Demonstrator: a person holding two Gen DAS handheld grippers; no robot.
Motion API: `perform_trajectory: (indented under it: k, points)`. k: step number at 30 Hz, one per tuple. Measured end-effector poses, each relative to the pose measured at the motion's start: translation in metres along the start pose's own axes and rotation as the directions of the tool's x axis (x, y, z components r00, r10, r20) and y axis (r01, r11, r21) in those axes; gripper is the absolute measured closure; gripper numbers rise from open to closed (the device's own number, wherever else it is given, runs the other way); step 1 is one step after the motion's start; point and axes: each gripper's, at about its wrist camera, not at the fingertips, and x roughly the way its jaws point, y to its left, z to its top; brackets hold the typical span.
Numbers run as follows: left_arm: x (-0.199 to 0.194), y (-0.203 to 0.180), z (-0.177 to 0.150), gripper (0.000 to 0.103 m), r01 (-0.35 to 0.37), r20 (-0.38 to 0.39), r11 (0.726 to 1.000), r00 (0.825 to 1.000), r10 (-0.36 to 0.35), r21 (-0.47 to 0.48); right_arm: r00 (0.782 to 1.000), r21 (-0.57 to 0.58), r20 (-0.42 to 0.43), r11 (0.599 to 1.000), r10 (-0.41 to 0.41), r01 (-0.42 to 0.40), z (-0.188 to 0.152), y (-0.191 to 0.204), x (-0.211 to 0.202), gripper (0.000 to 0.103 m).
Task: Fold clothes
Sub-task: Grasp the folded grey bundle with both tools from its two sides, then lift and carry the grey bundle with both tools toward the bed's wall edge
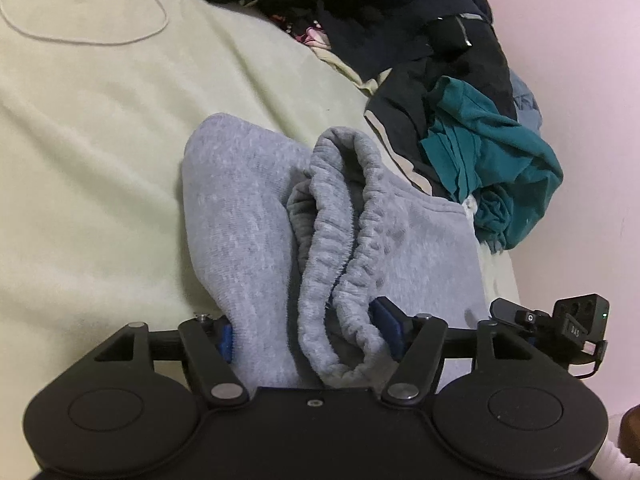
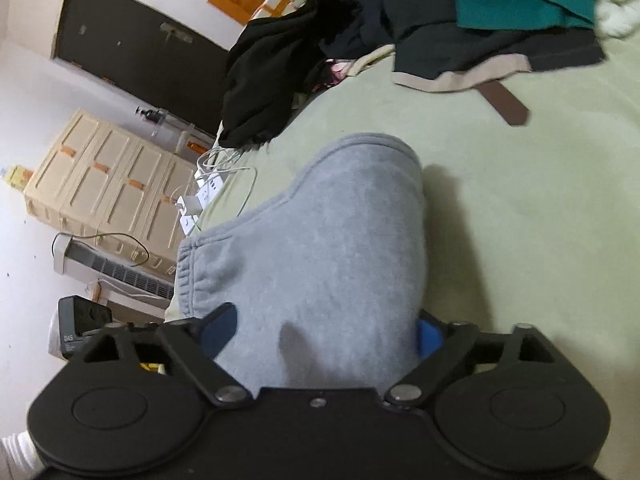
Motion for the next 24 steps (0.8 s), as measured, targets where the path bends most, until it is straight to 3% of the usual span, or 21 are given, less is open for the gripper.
perform_trajectory:
  k: [4,7,9,13,17,19,21,24]
  points:
    - [0.001,0.001,0.001,0.031,-0.004,-0.009,1.0,1.0,0.004,-0.002,0.998,-0.095,-0.043,0.994,-0.052,0.048,0.014,0.012,0.003,0.01]
    - [0.002,0.002,0.001,0.03,-0.005,-0.018,1.0,1.0,0.005,0.002,0.995,-0.188,-0.032,0.978,-0.097,0.089,0.019,0.021,-0.013,0.01]
    - [0.003,0.0,0.001,0.028,-0.008,-0.022,1.0,1.0,0.008,0.019,0.997,-0.191,0.007,0.978,-0.078,0.078,0.024,0.021,-0.027,0.009]
    - [0.006,-0.001,0.001,0.026,-0.01,-0.025,1.0,1.0,0.01,0.019,0.997,-0.132,0.006,0.988,-0.08,0.08,0.036,0.008,-0.028,0.007]
    - [0.008,0.002,0.001,0.026,-0.005,-0.027,1.0,1.0,0.005,0.006,0.993,-0.051,-0.114,0.998,-0.037,0.031,0.036,-0.012,0.001,0.007]
    - [0.009,0.003,0.0,0.026,-0.003,-0.029,1.0,1.0,0.003,0.001,0.99,-0.002,-0.137,1.0,0.015,-0.015,0.032,-0.018,0.011,0.004]
    - [0.011,0.005,0.0,0.026,-0.003,-0.031,1.0,1.0,0.003,-0.011,0.983,0.107,-0.134,0.988,0.126,-0.112,0.023,-0.028,0.027,0.0]
    - [0.014,0.007,-0.001,0.025,0.008,-0.032,1.0,0.999,-0.009,-0.025,0.976,0.082,-0.195,0.993,0.098,-0.083,0.02,-0.025,0.041,0.004]
